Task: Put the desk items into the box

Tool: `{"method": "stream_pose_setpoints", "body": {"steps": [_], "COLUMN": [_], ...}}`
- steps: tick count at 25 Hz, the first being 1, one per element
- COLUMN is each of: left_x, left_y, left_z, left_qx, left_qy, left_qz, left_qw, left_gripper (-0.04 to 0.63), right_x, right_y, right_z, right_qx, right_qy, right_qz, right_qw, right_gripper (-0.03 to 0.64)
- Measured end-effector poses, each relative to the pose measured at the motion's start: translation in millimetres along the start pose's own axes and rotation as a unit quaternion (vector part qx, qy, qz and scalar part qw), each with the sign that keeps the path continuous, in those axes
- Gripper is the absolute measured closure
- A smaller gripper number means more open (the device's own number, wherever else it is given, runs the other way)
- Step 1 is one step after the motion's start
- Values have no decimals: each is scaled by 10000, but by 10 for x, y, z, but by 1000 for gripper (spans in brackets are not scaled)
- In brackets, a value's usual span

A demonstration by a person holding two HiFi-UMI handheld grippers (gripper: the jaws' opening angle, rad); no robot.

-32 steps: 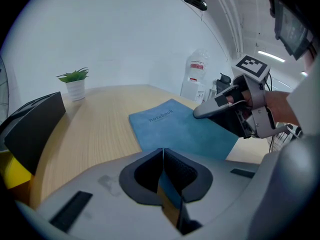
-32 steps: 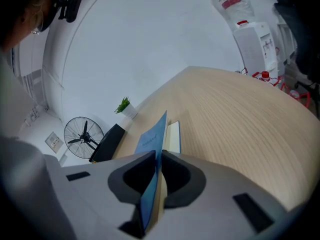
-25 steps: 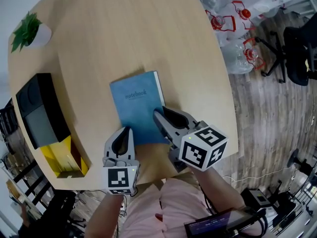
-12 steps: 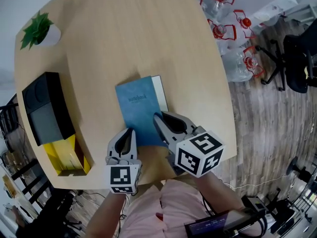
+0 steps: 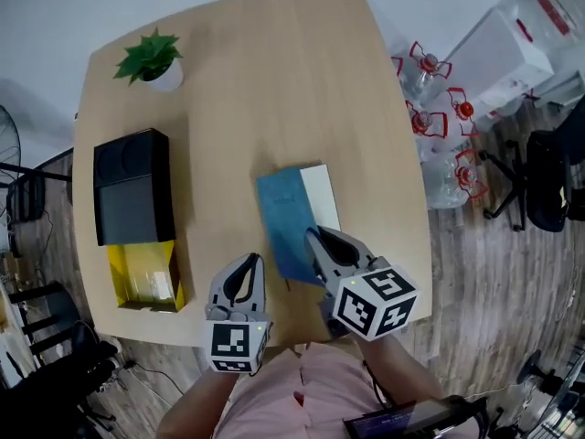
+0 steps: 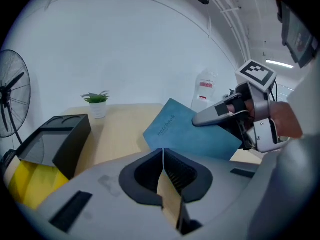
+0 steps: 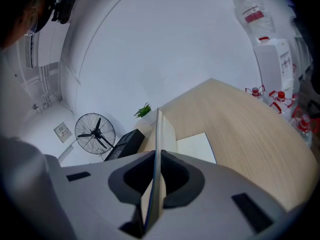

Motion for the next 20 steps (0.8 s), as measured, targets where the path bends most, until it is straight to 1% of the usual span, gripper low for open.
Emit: {"method": "stream_pose_setpoints", "body": {"steps": [4, 8, 15, 20], "left_x": [181, 406, 666, 681], "left_y": [229, 451, 825, 1085], "left_z": [-21, -63, -204, -275], "left_qx": [134, 274, 503, 622], "left_qy": [31, 5, -89, -127], "left_qz": [464, 900, 1548, 1897], "left_qw": [9988, 9956, 9866, 9798], "left_gripper": [577, 577, 577, 577], "right_x": [153, 303, 452, 436], "right_y": [127, 271, 470, 603], "right_z": [-183, -409, -814, -1073], "right_qx": [-38, -49, 63, 124], "right_qy": [404, 709, 1032, 1230], "right_qz": [225, 454, 881, 1142], "right_qw": [9989, 9964, 9907, 9857], "right_gripper": [583, 583, 583, 584]}}
Point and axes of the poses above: the fingertips, and each gripper's own axes: y backward along the fingers, z to its right, x out of its top, the point moved 10 cm from there along y, backward along the fingers, and after that the axes turned 3 degrees about x, right-handed, at the moved point
